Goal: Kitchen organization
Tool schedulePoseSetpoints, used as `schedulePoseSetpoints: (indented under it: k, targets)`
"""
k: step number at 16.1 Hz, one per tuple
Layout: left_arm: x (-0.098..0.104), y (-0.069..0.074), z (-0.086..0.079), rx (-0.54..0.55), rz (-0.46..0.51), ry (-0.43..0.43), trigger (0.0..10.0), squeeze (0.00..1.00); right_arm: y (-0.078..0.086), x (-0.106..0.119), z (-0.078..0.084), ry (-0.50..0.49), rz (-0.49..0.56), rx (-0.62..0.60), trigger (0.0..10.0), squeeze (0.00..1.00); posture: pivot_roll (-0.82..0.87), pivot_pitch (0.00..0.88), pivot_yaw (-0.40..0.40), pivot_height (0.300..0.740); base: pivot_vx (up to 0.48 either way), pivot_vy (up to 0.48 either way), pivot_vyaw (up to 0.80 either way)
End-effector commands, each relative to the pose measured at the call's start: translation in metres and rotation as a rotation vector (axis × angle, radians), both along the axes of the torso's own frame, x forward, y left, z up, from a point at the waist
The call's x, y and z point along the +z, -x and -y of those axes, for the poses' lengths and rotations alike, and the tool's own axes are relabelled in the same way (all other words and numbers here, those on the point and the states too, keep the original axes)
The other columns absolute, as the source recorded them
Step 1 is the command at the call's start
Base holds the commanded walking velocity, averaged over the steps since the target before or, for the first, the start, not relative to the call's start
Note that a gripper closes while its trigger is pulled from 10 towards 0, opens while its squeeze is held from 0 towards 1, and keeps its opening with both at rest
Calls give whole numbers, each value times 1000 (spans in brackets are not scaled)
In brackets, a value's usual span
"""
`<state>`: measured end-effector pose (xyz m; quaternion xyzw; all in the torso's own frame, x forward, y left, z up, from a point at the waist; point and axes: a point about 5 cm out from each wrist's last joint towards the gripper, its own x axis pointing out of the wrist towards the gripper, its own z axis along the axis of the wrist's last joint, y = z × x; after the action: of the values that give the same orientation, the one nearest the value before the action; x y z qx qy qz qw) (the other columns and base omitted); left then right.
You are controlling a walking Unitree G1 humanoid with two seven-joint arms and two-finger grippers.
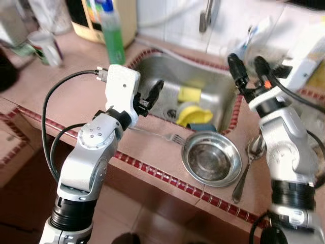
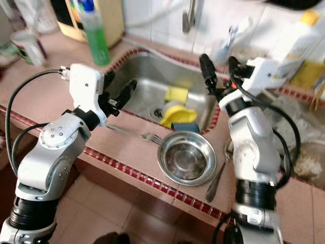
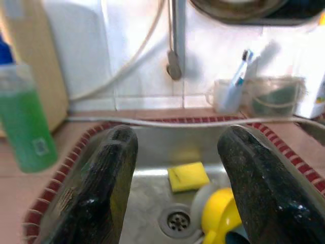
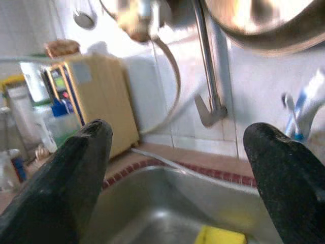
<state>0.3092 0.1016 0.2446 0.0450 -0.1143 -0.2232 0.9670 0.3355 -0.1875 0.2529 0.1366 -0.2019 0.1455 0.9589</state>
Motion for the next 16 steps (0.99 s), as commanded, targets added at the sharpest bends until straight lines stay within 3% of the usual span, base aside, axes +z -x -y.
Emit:
schedulePoseSetpoints:
  k: [1, 2, 3, 7, 8, 13, 15, 16]
  targets:
    - [-6, -1, -1, 5, -8, -3, 10000, 0, 6, 3, 1, 2, 10, -22, 10000, 1000, -11, 18, -15, 740, 0, 0, 0]
    - [-11, -2, -1, 1, -19, -12, 10000, 0, 8, -1, 1, 4, -2, -36, 10000, 843, -21, 7, -12, 740, 0, 0, 0]
    - [-18, -3, 0, -20, -16, -23, 10000, 0, 13, -6, 1, 5, -16, -64, 10000, 0, -35, 0, -2, 740, 0, 0, 0]
    - [-34, -1, 3, -82, -44, -19, 10000, 0, 29, -23, -4, 12, -73, -85, 10000, 0, -49, 0, 5, 740, 0, 0, 0]
    - [-41, -1, 2, -129, -110, 85, 10000, 1000, 37, -31, -11, 23, -104, -80, 10000, 0, -54, 0, 4, 740, 0, 0, 0]
    - [-54, 0, 2, -126, -121, 86, 10000, 1000, 54, -54, -27, 105, -162, -89, 10000, 0, -64, 0, 3, 740, 0, 0, 0]
    - [-64, 3, -1, -120, -59, -116, 10000, 1000, 56, -56, -29, 110, -171, -89, 10000, 0, -67, 0, 6, 740, 0, 0, 0]
    - [-67, 4, -4, -123, -79, -64, 10000, 1000, 58, -58, -28, 119, -177, -96, 10000, 0, -69, 0, 9, 740, 0, 0, 0]
